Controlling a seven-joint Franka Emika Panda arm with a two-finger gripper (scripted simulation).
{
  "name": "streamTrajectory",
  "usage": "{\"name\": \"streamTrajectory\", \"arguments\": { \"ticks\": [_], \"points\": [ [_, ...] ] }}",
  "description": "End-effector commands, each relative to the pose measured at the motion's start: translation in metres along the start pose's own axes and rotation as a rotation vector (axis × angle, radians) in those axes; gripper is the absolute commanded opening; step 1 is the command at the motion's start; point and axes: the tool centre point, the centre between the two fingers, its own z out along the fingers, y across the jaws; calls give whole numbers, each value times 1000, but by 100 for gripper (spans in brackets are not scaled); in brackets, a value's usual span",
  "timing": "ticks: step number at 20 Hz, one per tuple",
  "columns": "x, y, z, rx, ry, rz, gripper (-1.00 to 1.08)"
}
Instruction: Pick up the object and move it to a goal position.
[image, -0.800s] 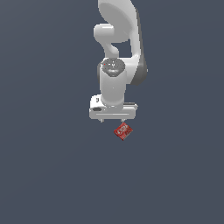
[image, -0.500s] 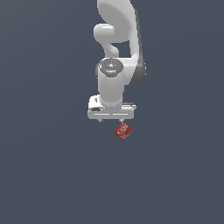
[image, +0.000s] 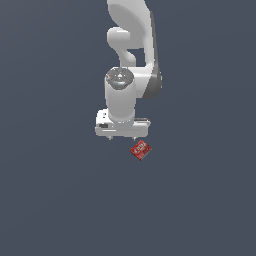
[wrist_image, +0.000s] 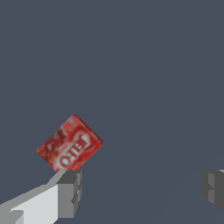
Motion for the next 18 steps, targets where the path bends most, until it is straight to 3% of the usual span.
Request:
{"name": "streamTrajectory", "arguments": {
  "ticks": [1, 10, 18],
  "points": [
    [0, -2, 1, 0, 0, 5, 100],
    [0, -13, 10, 4, 4, 96, 100],
    [-2, -32, 27, 10, 9, 255, 100]
  ]
}}
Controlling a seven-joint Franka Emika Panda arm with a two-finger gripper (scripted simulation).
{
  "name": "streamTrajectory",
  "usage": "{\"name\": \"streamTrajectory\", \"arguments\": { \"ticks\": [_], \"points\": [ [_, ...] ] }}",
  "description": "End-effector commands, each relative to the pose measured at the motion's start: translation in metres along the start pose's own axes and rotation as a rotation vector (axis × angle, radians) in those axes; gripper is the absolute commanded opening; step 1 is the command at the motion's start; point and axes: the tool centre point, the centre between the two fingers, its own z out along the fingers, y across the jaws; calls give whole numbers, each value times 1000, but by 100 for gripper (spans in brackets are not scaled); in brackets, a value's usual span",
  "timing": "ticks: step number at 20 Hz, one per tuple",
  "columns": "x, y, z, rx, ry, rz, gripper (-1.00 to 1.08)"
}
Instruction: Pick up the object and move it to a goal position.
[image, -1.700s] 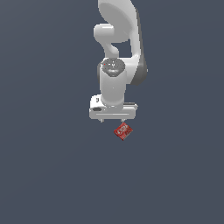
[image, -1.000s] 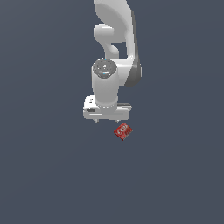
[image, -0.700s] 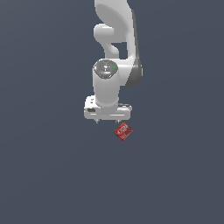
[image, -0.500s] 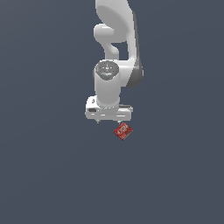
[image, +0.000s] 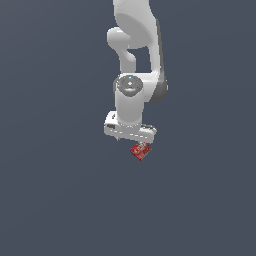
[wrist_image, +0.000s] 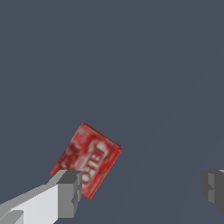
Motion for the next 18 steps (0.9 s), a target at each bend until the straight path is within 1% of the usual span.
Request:
{"name": "streamTrajectory", "arguments": {
  "ticks": [1, 18],
  "points": [
    [-2, -7, 6, 2, 2, 57, 100],
    [-21, -46, 45, 12, 14, 443, 100]
  ]
}}
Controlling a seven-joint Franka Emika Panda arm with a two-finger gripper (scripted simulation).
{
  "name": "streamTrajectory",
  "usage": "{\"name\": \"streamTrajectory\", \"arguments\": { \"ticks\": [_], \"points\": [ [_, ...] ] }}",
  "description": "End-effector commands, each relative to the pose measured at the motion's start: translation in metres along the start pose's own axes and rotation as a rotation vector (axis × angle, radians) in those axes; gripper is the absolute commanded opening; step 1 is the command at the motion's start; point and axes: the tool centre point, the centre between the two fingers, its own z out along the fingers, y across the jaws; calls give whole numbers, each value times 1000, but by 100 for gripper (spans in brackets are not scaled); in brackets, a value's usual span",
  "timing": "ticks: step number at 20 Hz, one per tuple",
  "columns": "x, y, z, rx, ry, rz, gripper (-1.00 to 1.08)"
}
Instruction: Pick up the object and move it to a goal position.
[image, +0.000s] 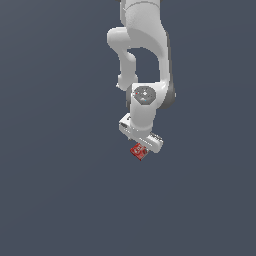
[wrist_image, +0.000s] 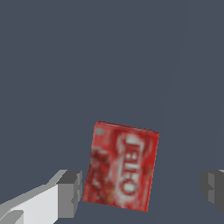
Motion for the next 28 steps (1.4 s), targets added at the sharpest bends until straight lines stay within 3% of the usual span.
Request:
{"name": "streamTrajectory", "arguments": {
  "ticks": [1, 10, 19, 28],
  "points": [
    [-4, -3, 5, 1, 2, 49, 100],
    [-13, -9, 15, 4, 6, 152, 100],
    [-14, -10, 19, 4, 7, 162, 100],
    [-15, -9, 56, 4, 7, 167, 100]
  ]
}}
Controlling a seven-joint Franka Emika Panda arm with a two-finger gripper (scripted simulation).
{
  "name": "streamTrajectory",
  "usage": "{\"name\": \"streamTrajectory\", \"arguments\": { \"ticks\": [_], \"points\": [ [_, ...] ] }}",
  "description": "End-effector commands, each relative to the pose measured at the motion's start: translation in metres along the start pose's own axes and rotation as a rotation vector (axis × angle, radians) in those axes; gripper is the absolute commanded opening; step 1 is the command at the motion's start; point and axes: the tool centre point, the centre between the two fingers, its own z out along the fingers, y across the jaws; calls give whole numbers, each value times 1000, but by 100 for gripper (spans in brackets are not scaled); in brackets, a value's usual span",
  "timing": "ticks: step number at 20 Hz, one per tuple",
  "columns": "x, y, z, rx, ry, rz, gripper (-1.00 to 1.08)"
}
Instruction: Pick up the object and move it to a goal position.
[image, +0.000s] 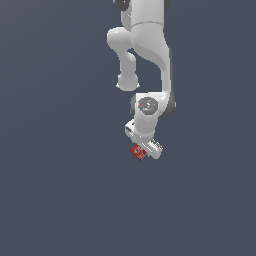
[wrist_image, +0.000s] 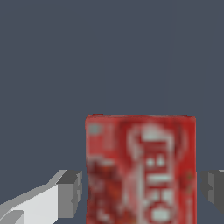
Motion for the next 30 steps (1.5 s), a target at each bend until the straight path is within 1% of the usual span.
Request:
{"name": "streamTrajectory", "arguments": {
  "ticks": [1, 6, 7, 17, 21, 25, 30],
  "points": [
    [0, 0, 10, 0, 0, 1, 100],
    [0, -1, 17, 0, 0, 1, 100],
    [0, -1, 17, 0, 0, 1, -100],
    [0, -1, 16, 2, 1, 0, -100],
    [2, 2, 13, 2, 1, 0, -100],
    [7, 13, 4, 2, 1, 0, -100],
    [18, 39, -15, 2, 0, 1, -100]
  ]
}}
